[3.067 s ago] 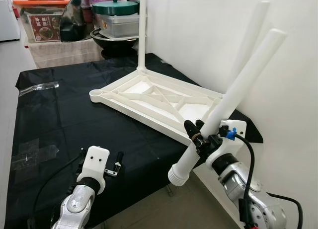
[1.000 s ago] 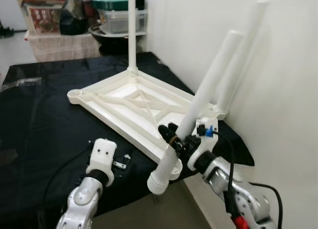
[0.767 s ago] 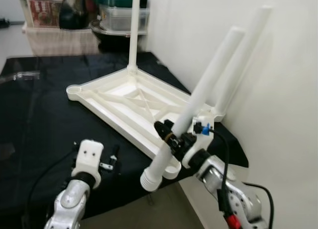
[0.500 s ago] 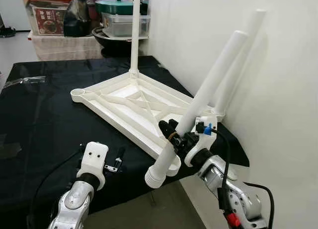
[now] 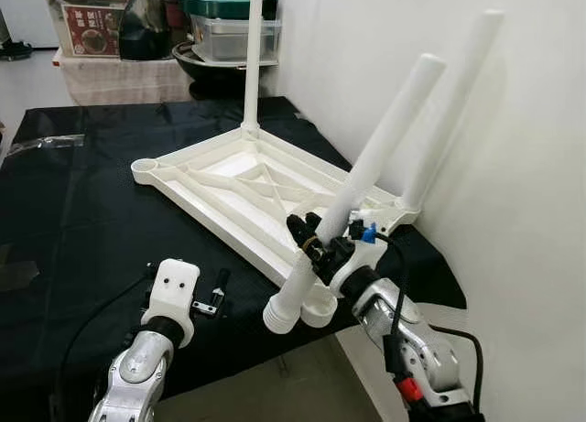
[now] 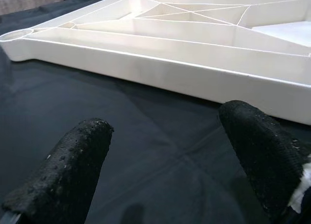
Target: Building children table
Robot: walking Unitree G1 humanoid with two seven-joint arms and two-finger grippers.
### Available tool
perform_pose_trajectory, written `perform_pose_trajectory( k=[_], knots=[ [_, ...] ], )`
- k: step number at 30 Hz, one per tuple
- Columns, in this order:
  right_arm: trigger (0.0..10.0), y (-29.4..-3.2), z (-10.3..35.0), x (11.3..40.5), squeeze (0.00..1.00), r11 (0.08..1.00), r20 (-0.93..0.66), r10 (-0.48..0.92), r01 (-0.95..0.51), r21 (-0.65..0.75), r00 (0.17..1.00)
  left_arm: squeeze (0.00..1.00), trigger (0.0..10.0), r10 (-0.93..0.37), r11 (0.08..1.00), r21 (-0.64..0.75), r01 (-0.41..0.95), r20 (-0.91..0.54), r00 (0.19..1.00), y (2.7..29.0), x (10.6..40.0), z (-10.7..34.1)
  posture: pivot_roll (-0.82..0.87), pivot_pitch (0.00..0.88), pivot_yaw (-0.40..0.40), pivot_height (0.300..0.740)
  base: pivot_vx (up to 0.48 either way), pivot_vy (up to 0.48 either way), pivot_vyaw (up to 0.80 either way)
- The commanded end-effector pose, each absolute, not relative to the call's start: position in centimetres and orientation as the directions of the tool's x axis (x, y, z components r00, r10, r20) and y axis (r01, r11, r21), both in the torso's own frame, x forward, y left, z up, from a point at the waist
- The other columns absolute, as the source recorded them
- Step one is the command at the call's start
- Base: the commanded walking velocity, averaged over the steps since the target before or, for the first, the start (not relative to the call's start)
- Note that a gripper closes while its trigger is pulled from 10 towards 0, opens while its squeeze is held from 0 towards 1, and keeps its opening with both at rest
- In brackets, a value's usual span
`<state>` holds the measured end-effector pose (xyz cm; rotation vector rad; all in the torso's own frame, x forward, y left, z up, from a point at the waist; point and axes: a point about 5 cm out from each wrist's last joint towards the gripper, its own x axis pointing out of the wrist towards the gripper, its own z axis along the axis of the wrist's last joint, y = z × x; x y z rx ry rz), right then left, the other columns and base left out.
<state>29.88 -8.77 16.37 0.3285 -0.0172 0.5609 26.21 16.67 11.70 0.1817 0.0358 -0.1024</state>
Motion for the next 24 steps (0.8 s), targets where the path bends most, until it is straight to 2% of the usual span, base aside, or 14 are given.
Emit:
perform_pose_trajectory(
  k=[1,8,13,15,17,18,20,22,24],
  knots=[
    [0.0,-9.1,16.1,30.1,0.0,0.818,0.099,0.507,-0.514,0.257,0.856,0.0,10.0,-0.099,0.977,0.183,0.106,-0.051,0.994,16.6,26.2,11.5,0.1,0.0,-0.134,0.74,0.0,0.0,0.0],
    [0.0,-9.6,15.0,29.8,0.0,0.83,0.058,0.514,-0.513,0.221,0.856,0.0,10.0,-0.094,0.977,0.186,0.102,-0.051,0.994,16.7,26.2,11.5,0.1,0.0,-0.134,0.74,0.0,0.0,0.0],
    [0.0,-10.7,14.3,29.9,0.0,0.869,0.038,0.464,-0.463,0.173,0.885,0.0,10.0,-0.095,0.977,0.186,0.104,-0.053,0.994,16.7,26.1,11.5,0.09,0.0,-0.13,0.74,0.0,0.0,0.0],
    [0.0,-11.4,14.0,30.1,0.0,0.893,0.027,0.429,-0.428,0.139,0.903,0.0,10.0,-0.096,0.977,0.186,0.104,-0.054,0.994,16.7,26.1,11.5,0.09,0.0,-0.129,0.74,0.0,0.0,0.0],
    [0.0,-12.7,13.3,30.5,0.0,0.927,-0.014,0.373,-0.373,0.03,0.928,0.0,10.0,-0.096,0.977,0.186,0.105,-0.055,0.994,16.6,26.1,11.5,0.09,0.0,-0.134,0.74,0.0,0.0,0.0],
    [0.0,-12.7,13.3,30.5,0.0,0.927,-0.014,0.373,-0.373,0.03,0.928,0.0,10.0,-0.096,0.977,0.186,0.105,-0.055,0.994,16.6,26.1,11.5,0.09,0.0,-0.134,0.74,0.0,0.0,0.0],
    [0.0,-15.7,11.9,31.1,0.0,0.971,-0.091,0.232,-0.237,-0.045,0.968,0.0,10.0,-0.091,0.978,0.186,0.1,-0.055,0.994,16.6,26.1,11.4,0.09,0.0,-0.141,0.74,0.0,0.0,0.0],
    [0.0,-15.7,11.9,31.1,0.0,0.971,-0.091,0.232,-0.237,-0.045,0.968,0.0,10.0,-0.091,0.978,0.186,0.1,-0.055,0.994,16.6,26.1,11.4,0.09,0.0,-0.141,0.74,0.0,0.0,0.0],
    [0.0,-19.6,11.3,31.5,0.0,0.996,-0.131,0.066,-0.073,-0.05,0.989,0.0,10.0,-0.084,0.978,0.185,0.093,-0.055,0.995,16.7,26.0,11.4,0.09,0.0,-0.143,0.74,0.0,0.0,0.0]
  ],
)
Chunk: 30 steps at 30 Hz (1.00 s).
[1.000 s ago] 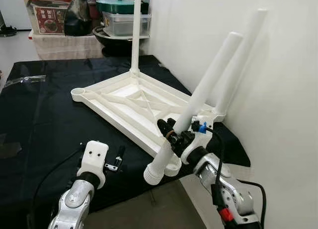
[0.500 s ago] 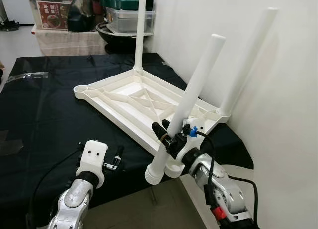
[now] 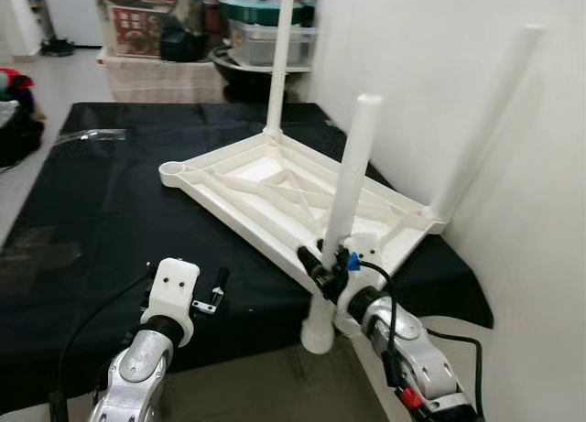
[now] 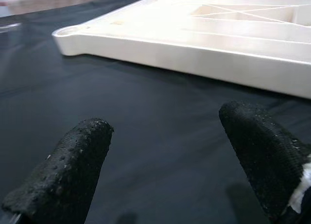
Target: Building children table
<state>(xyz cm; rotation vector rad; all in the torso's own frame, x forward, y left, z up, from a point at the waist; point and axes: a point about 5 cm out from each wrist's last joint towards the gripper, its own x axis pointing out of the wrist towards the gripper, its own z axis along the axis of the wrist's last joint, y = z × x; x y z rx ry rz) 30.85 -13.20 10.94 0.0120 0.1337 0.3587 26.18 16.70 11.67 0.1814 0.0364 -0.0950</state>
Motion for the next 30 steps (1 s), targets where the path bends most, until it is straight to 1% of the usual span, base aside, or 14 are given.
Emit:
perform_pose_trajectory(
  k=[1,2,5,6,9,12,14,15,18,20,21,23,24,30],
  knots=[
    [0.0,-19.6,11.3,31.5,0.0,0.996,-0.131,0.066,-0.073,-0.05,0.989,0.0,10.0,-0.084,0.978,0.185,0.093,-0.055,0.995,16.7,26.0,11.4,0.09,0.0,-0.143,0.74,0.0,0.0,0.0],
    [0.0,-20.7,11.3,31.5,0.0,0.998,-0.137,0.024,-0.03,-0.048,0.99,0.0,10.0,-0.083,0.979,0.184,0.092,-0.055,0.995,16.7,26.0,11.4,0.09,0.0,-0.141,0.74,0.0,0.0,0.0],
    [0.0,-21.7,11.3,31.5,0.0,0.999,-0.137,-0.004,-0.003,-0.051,0.99,0.0,10.0,-0.083,0.979,0.184,0.092,-0.056,0.995,16.7,26.0,11.4,0.09,0.0,-0.141,0.74,0.0,0.0,0.0],
    [0.0,-23.0,11.2,31.4,0.0,0.997,-0.138,-0.036,0.027,-0.065,0.99,0.0,10.0,-0.084,0.979,0.184,0.094,-0.059,0.995,16.7,25.9,11.4,0.09,0.0,-0.14,0.74,0.0,0.0,0.0],
    [0.0,-23.5,11.1,31.3,0.0,0.996,-0.138,-0.05,0.04,-0.076,0.989,0.0,10.0,-0.085,0.979,0.183,0.094,-0.06,0.995,16.7,25.9,11.4,0.09,0.0,-0.14,0.74,0.0,0.0,0.0],
    [0.0,-25.4,11.2,31.3,0.0,0.991,-0.135,-0.103,0.089,-0.103,0.986,0.0,10.0,-0.083,0.978,0.186,0.093,-0.061,0.995,16.8,25.9,11.3,0.09,0.0,-0.14,0.74,0.0,0.0,0.0],
    [0.0,-27.4,12.2,31.6,0.0,0.982,-0.109,-0.171,0.159,-0.105,0.979,0.0,10.0,-0.08,0.978,0.19,0.091,-0.064,0.995,16.9,25.8,11.3,0.09,0.0,-0.138,0.74,0.0,0.0,0.0],
    [0.0,-27.4,12.2,31.6,0.0,0.982,-0.109,-0.171,0.159,-0.105,0.979,0.0,10.0,-0.08,0.978,0.19,0.091,-0.064,0.995,16.9,25.8,11.3,0.09,0.0,-0.138,0.74,0.0,0.0,0.0],
    [0.0,-26.8,12.9,32.0,0.0,0.99,-0.085,-0.131,0.127,-0.053,0.988,0.0,10.0,-0.081,0.977,0.194,0.092,-0.066,0.995,17.0,25.8,11.3,0.09,0.0,-0.136,0.74,0.0,0.0,0.0],
    [0.0,-23.7,13.9,32.2,0.0,0.999,-0.043,0.018,-0.016,0.041,0.999,0.0,10.0,-0.081,0.976,0.195,0.093,-0.065,0.995,17.0,25.7,11.3,0.09,0.0,-0.133,0.74,0.0,0.0,0.0],
    [0.0,-23.7,13.9,32.2,0.0,0.999,-0.043,0.018,-0.016,0.041,0.999,0.0,10.0,-0.081,0.976,0.195,0.093,-0.065,0.995,17.0,25.7,11.3,0.09,0.0,-0.133,0.74,0.0,0.0,0.0],
    [0.0,-20.8,15.6,32.0,0.0,0.982,0.034,0.156,-0.159,0.101,0.987,0.0,10.0,-0.082,0.976,0.197,0.094,-0.066,0.994,17.1,25.7,11.3,0.09,0.0,-0.128,0.74,0.0,0.0,0.0],
    [0.0,-20.0,16.2,31.9,0.0,0.976,0.06,0.187,-0.193,0.104,0.98,0.0,10.0,-0.083,0.976,0.197,0.095,-0.067,0.994,17.0,25.7,11.3,0.09,0.0,-0.128,0.74,0.0,0.0,0.0],
    [0.0,-18.7,17.8,31.9,0.0,0.959,0.124,0.251,-0.264,0.1,0.96,0.0,10.0,-0.09,0.975,0.197,0.101,-0.068,0.994,16.9,25.7,11.3,0.09,0.0,-0.129,0.74,0.0,0.0,0.0]
  ],
)
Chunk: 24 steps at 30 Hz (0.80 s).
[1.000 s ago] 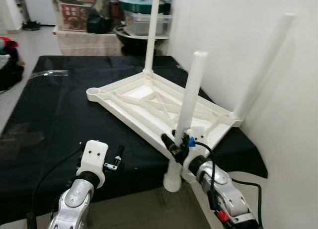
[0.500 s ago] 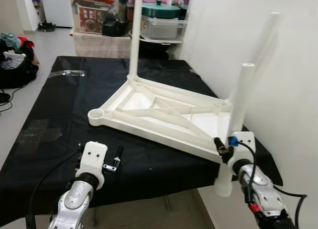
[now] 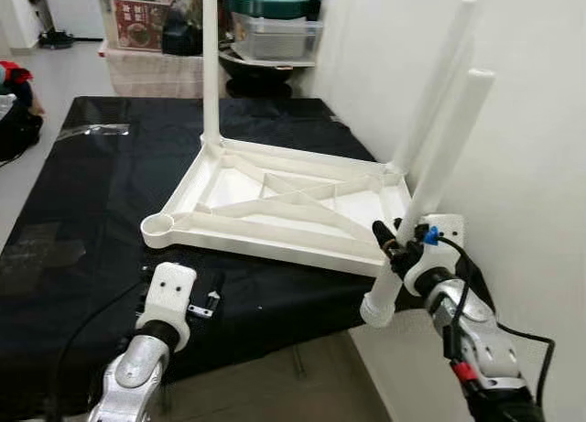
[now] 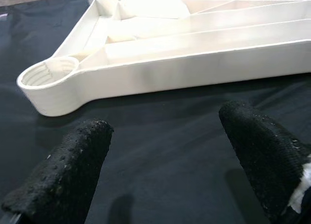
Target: Building children table
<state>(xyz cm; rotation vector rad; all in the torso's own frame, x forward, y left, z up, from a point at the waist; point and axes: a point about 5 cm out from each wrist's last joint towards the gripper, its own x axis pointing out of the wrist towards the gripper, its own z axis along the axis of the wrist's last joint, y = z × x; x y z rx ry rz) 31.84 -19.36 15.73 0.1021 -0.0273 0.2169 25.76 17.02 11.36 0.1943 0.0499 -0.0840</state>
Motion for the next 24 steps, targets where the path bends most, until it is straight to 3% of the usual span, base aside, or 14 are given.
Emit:
perform_pose_trajectory(
  k=[1,3,9,14,18,24],
  knots=[
    [0.0,-18.7,17.8,31.9,0.0,0.959,0.124,0.251,-0.264,0.1,0.96,0.0,10.0,-0.09,0.975,0.197,0.101,-0.068,0.994,16.9,25.7,11.3,0.09,0.0,-0.129,0.74,0.0,0.0,0.0],
    [0.0,-17.5,20.2,31.4,0.0,0.926,0.197,0.336,-0.362,0.11,0.921,0.0,10.0,-0.091,0.976,0.192,0.101,-0.065,0.994,16.8,25.7,11.3,0.08,0.0,-0.132,0.74,0.0,0.0,0.0],
    [0.0,-17.0,23.8,30.6,0.0,0.886,0.297,0.4,-0.449,0.117,0.867,0.0,10.0,-0.092,0.977,0.186,0.101,-0.057,0.994,16.7,25.7,11.4,0.08,0.0,-0.131,0.74,0.0,0.0,0.0],
    [0.0,-17.2,26.9,29.7,0.0,0.851,0.357,0.484,-0.525,0.021,0.799,0.0,10.0,-0.095,0.978,0.182,0.103,-0.053,0.994,16.7,25.8,11.4,0.08,0.0,-0.131,0.74,0.0,0.0,0.0],
    [0.0,-17.8,27.9,29.8,0.0,0.863,0.386,0.461,-0.506,0.016,0.799,0.0,10.0,-0.095,0.978,0.181,0.103,-0.053,0.994,16.7,25.8,11.4,0.08,0.0,-0.13,0.74,0.0,0.0,0.0],
    [0.0,-17.6,28.4,31.1,0.0,0.921,0.452,0.285,-0.373,0.116,0.845,0.0,10.0,-0.1,0.977,0.184,0.107,-0.05,0.994,16.6,25.9,11.5,0.09,0.0,-0.132,0.74,0.0,0.0,0.0]
  ],
)
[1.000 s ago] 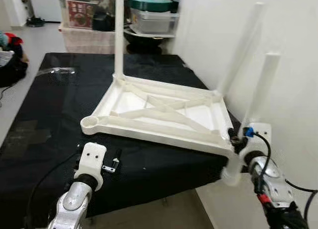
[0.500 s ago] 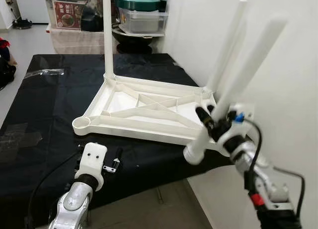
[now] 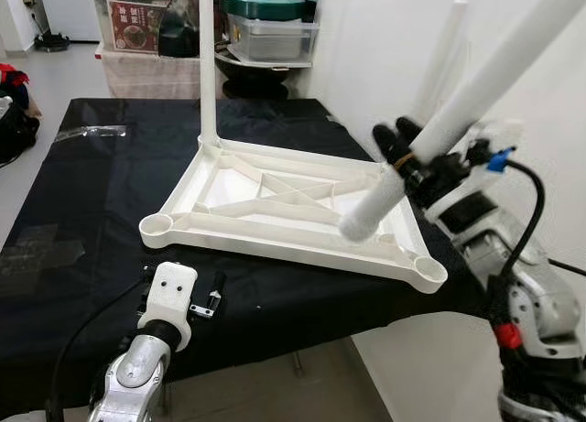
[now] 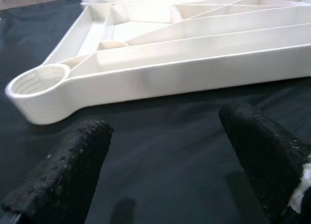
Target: Building children table
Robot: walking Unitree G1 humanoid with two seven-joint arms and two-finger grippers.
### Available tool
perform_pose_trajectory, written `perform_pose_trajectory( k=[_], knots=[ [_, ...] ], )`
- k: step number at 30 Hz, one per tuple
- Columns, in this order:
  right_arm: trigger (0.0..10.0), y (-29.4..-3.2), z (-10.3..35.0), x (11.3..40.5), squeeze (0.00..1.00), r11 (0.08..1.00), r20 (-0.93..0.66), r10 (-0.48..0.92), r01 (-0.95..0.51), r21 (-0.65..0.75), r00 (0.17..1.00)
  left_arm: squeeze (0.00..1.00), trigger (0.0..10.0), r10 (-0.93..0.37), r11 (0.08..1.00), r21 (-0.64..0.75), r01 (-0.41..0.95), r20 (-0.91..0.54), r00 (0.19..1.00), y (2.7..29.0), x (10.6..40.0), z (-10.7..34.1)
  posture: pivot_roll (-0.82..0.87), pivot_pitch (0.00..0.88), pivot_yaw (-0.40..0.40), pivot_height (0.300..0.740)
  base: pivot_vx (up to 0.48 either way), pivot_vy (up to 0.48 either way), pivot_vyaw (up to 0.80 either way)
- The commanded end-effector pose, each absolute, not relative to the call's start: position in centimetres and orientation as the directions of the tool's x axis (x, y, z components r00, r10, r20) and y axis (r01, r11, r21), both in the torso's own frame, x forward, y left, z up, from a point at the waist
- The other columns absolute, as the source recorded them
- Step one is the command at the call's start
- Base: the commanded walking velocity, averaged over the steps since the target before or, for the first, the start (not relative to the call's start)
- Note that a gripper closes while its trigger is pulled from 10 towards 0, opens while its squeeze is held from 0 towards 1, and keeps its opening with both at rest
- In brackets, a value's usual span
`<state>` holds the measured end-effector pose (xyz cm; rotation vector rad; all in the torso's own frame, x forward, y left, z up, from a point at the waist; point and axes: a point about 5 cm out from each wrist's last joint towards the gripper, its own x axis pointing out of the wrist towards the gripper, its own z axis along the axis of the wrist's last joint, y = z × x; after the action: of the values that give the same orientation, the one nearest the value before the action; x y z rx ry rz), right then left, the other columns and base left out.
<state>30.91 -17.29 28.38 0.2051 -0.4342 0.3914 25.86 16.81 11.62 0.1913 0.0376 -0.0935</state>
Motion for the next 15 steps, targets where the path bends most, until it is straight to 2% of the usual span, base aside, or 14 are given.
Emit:
perform_pose_trajectory(
  k=[1,2,15],
  knots=[
    [0.0,-16.7,28.1,31.5,0.0,0.923,0.452,0.272,-0.362,0.126,0.85,0.0,10.0,-0.099,0.977,0.184,0.106,-0.048,0.994,16.6,25.9,11.5,0.1,0.0,-0.133,0.74,0.0,0.0,0.0],
    [0.0,-15.0,27.5,32.1,0.0,0.921,0.455,0.275,-0.368,0.13,0.847,0.0,10.0,-0.096,0.977,0.185,0.103,-0.045,0.994,16.6,25.9,11.6,0.1,0.0,-0.136,0.74,0.0,0.0,0.0],
    [0.0,-11.6,24.7,34.3,0.0,0.911,0.428,0.321,-0.398,0.103,0.845,0.0,10.0,-0.066,0.978,0.196,0.07,-0.028,0.997,16.7,26.2,12.0,0.16,0.0,-0.184,0.74,0.0,0.0,0.0]
  ],
)
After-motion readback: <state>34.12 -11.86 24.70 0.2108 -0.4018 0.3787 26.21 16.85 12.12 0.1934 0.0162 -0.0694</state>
